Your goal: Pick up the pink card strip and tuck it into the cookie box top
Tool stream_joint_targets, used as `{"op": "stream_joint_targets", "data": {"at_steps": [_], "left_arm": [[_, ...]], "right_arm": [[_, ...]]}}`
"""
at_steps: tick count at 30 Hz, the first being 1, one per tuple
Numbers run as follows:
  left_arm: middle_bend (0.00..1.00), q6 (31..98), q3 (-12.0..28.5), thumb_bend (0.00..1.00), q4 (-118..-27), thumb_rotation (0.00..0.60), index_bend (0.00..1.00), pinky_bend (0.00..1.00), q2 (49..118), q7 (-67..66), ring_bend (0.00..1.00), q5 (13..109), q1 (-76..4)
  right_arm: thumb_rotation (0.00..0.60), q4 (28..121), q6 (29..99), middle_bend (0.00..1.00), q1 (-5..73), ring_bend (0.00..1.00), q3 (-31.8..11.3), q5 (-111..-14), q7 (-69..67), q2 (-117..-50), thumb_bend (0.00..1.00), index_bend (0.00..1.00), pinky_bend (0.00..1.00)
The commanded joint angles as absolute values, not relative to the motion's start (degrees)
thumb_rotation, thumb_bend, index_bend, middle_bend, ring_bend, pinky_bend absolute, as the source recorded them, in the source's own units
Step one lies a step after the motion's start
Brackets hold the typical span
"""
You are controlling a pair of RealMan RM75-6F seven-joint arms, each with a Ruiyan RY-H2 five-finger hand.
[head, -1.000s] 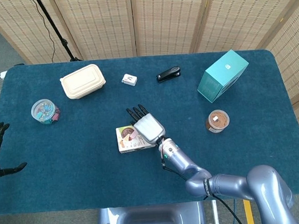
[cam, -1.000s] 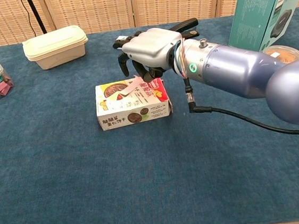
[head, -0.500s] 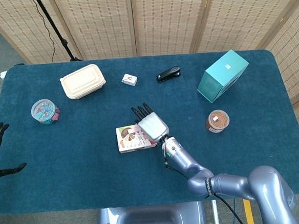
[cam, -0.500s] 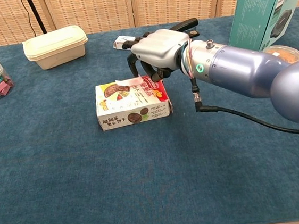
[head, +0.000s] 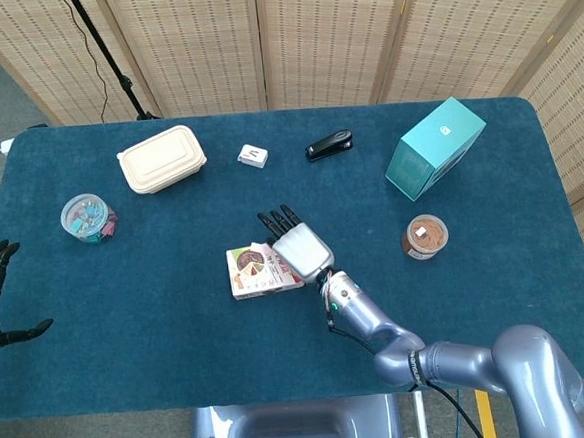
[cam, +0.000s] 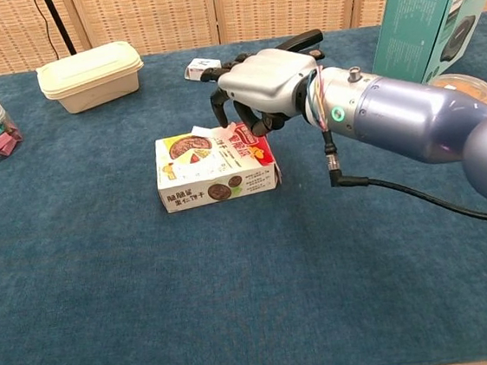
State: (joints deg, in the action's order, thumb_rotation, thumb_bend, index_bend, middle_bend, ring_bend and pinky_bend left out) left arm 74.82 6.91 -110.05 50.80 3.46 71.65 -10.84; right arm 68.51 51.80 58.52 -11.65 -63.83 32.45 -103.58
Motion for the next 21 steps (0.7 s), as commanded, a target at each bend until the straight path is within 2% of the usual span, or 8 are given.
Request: {"op": "stream_joint_targets", "data": {"at_steps": [1, 21], "left_arm": [[0.0, 74.8, 6.9, 0.04, -110.0, 0.6, 0.0, 0.0, 50.8, 3.5, 0.0, 71.7, -10.8], [0.0, 74.8, 6.8, 0.04, -110.1, 0.6, 0.0, 0.0, 50.8, 3.5, 0.0, 71.8, -10.8]], "right_arm": [[0.6, 68.3, 51.7, 0.0, 58.3, 0.0, -11.5, -64.0, 32.3, -103.5, 1.0, 0.36, 0.0], [0.6, 67.1, 53.2, 0.0, 56.2, 0.0, -9.2, -70.0, 28.3, -103.8, 1.0, 0.38, 0.0]]}}
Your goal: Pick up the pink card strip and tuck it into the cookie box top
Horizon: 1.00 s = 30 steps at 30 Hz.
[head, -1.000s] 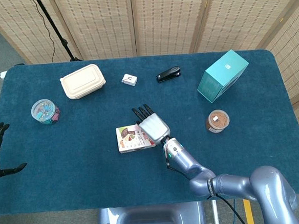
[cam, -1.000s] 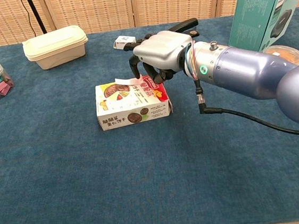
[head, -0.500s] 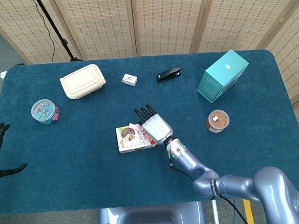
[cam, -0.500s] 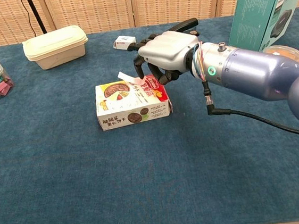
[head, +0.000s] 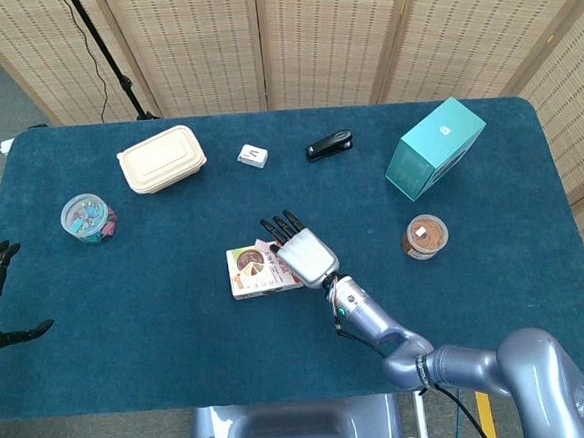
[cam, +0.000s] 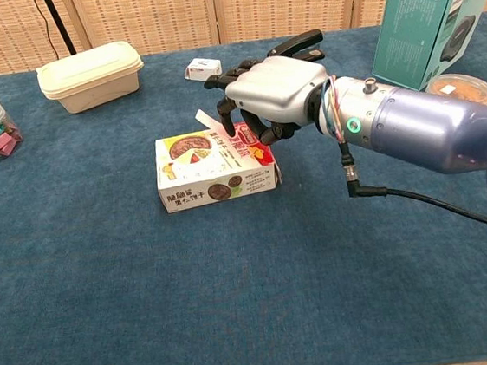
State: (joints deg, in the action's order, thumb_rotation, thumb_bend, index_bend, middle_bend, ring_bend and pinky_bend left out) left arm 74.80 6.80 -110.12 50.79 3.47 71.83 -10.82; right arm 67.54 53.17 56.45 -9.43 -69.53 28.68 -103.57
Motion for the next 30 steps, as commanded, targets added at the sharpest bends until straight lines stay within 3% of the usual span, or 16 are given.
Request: {"op": "stream_joint_targets", "data": {"at_steps": [1, 14, 22, 30], "left_arm": [[0.0, 74.8, 6.8, 0.04, -110.1, 0.6, 0.0, 0.0, 50.8, 3.5, 0.0, 71.8, -10.8], [0.0, 74.6, 6.7, 0.04, -110.1, 0.6, 0.0, 0.0, 50.7, 3.6, 0.0, 71.8, -10.9], [0.0, 74.4, 6.7, 0.04, -110.2, 0.6, 0.0, 0.0, 50.7, 3.3, 0.0, 71.7, -11.0], [0.0, 74.5, 6.7, 0.04, -110.1, 0.6, 0.0, 0.0, 50.7, 3.5, 0.0, 71.7, -10.9]], "right_arm": [[0.6, 66.8, 53.2, 0.0, 56.1, 0.0, -9.1, -70.1, 28.1, -103.9, 1.0, 0.38, 0.0], [0.6, 65.8, 51.5, 0.0, 55.7, 0.0, -10.0, -69.6, 27.9, -103.6, 1.0, 0.38, 0.0], [0.6, 69.3, 47.4, 0.0, 56.1, 0.0, -11.6, -64.5, 29.3, -101.5, 1.0, 0.37, 0.0], [0.6, 70.1, 47.7, 0.0, 56.5, 0.0, -12.1, -62.3, 31.5, -100.9, 1.0, 0.36, 0.0]]}}
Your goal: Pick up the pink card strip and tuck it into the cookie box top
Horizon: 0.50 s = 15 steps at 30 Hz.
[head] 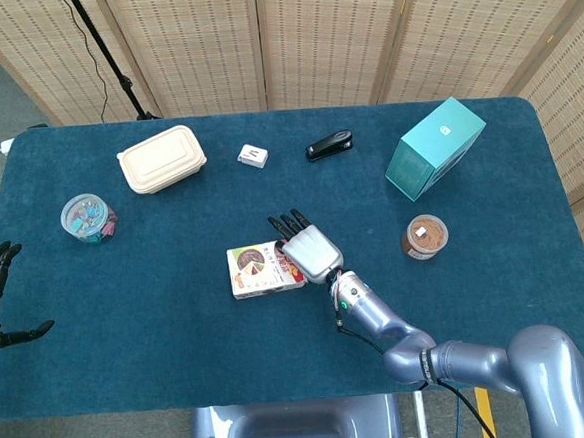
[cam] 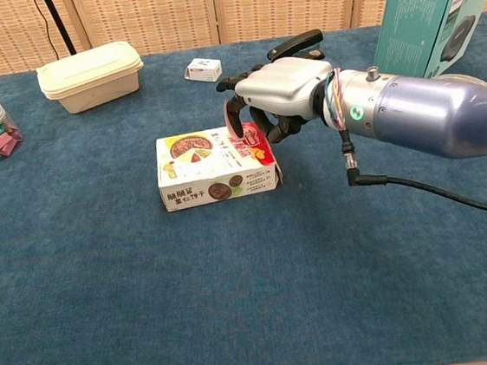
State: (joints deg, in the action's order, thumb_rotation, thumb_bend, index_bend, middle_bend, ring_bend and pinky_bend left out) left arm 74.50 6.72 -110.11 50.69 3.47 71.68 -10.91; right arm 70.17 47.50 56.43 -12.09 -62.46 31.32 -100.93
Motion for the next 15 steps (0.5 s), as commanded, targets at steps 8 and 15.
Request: {"op": "stream_joint_targets", "data": {"at_steps": [8, 15], "left_arm": [[0.0, 74.6, 6.7, 0.04, -110.1, 0.6, 0.0, 0.0, 50.7, 3.5, 0.0, 71.9, -10.9], [0.0, 74.5, 6.7, 0.04, -110.2, 0.6, 0.0, 0.0, 50.7, 3.5, 0.0, 71.9, -10.9]], "right_arm": [[0.6, 69.5, 48.2, 0.0, 56.5, 0.0, -12.1, -61.2, 32.5, -101.1, 1.0, 0.35, 0.0], [0.6, 71.8, 49.9, 0.0, 56.1, 0.0, -11.4, -62.7, 32.8, -100.5, 1.0, 0.35, 0.0]]}}
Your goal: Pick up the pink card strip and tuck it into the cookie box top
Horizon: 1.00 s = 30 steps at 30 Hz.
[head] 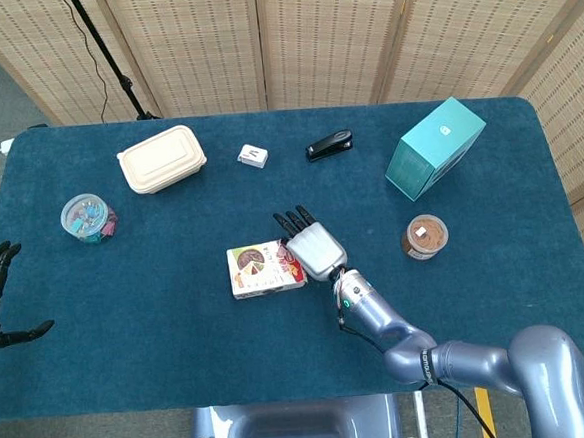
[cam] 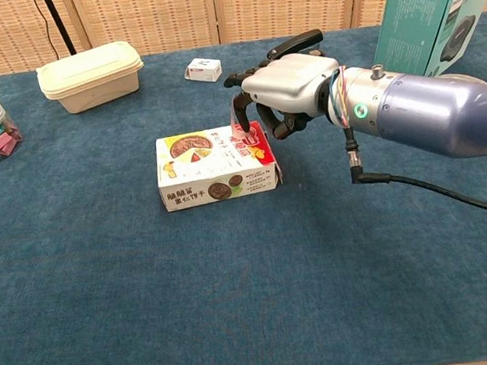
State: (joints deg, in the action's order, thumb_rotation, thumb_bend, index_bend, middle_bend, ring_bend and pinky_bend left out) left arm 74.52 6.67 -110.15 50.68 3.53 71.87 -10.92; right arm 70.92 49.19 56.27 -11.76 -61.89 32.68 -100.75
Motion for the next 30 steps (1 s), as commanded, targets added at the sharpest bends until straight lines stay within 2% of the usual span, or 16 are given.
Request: {"op": "stream_joint_targets", "data": {"at_steps": [1, 30], "left_arm": [[0.0, 74.6, 6.6, 0.04, -110.2, 0.6, 0.0, 0.0, 50.7, 3.5, 0.0, 71.9, -10.9], [0.0, 74.8, 6.4, 0.04, -110.0, 0.6, 0.0, 0.0, 50.4, 4.6, 0.0, 72.7, -10.5]], "right_arm": [[0.6, 72.1, 50.1, 0.0, 56.0, 0.0, -11.2, -63.0, 32.9, -100.4, 1.0, 0.35, 0.0], [0.6, 71.7, 50.9, 0.0, 55.7, 0.0, -10.6, -62.8, 34.7, -99.8, 1.0, 0.36, 0.0]]}}
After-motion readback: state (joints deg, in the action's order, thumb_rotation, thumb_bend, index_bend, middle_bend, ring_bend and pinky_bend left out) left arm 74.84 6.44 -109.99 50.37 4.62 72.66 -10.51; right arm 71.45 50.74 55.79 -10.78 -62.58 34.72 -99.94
